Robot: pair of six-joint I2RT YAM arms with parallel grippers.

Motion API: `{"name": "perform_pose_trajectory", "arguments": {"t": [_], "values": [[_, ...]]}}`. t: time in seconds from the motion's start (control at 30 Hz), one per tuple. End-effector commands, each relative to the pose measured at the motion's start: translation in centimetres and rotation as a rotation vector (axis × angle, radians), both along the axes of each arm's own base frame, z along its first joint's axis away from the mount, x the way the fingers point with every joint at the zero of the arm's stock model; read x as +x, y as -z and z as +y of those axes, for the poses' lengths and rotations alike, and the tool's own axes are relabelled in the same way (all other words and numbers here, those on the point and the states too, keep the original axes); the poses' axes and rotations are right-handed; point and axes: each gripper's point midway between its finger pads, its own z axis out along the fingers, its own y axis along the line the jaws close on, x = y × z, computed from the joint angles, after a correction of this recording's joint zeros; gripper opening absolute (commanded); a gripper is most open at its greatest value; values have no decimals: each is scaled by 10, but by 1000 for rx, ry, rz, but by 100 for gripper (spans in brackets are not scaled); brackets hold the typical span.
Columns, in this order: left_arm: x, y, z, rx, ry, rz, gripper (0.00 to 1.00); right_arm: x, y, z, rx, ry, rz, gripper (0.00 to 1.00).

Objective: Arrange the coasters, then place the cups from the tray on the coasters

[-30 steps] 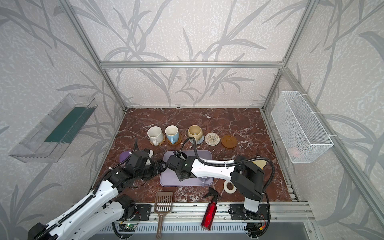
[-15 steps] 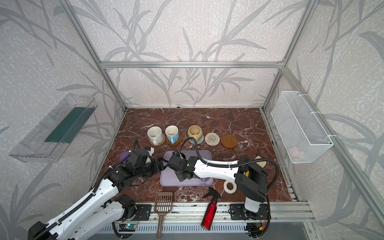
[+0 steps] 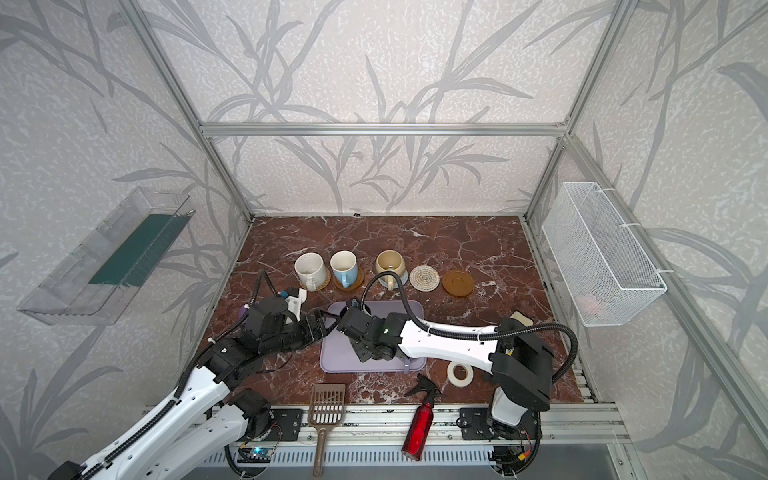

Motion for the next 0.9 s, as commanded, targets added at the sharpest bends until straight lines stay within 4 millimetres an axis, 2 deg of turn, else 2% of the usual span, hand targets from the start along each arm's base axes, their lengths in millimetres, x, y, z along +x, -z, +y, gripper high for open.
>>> {"name": "perform_pose_trajectory", "arguments": {"t": [0.0, 0.13, 0.3, 0.4, 0.67, 0.7, 0.8, 0.87], "values": [[5, -24, -7, -68, 11, -54, 83, 12, -40, 6, 119, 29, -92, 0], [8, -41, -24, -224, 44, -112, 85, 12, -57, 4, 159, 33, -115, 0], [14, -60, -25, -271, 28, -159, 91, 17, -83, -2, 221, 50, -168, 0], [20, -68, -24, -274, 6, -179, 99, 23, -98, -11, 246, 70, -181, 0], [40, -101, -34, -408, -23, -250, 99, 44, -128, -42, 275, 127, -222, 0], [42, -103, -35, -405, -26, -253, 99, 47, -129, -47, 275, 136, -223, 0], [46, -98, -30, -253, -33, -233, 99, 60, -139, -68, 287, 184, -233, 0], [49, -106, -31, -227, -33, -251, 99, 65, -146, -79, 299, 207, -249, 0]]}}
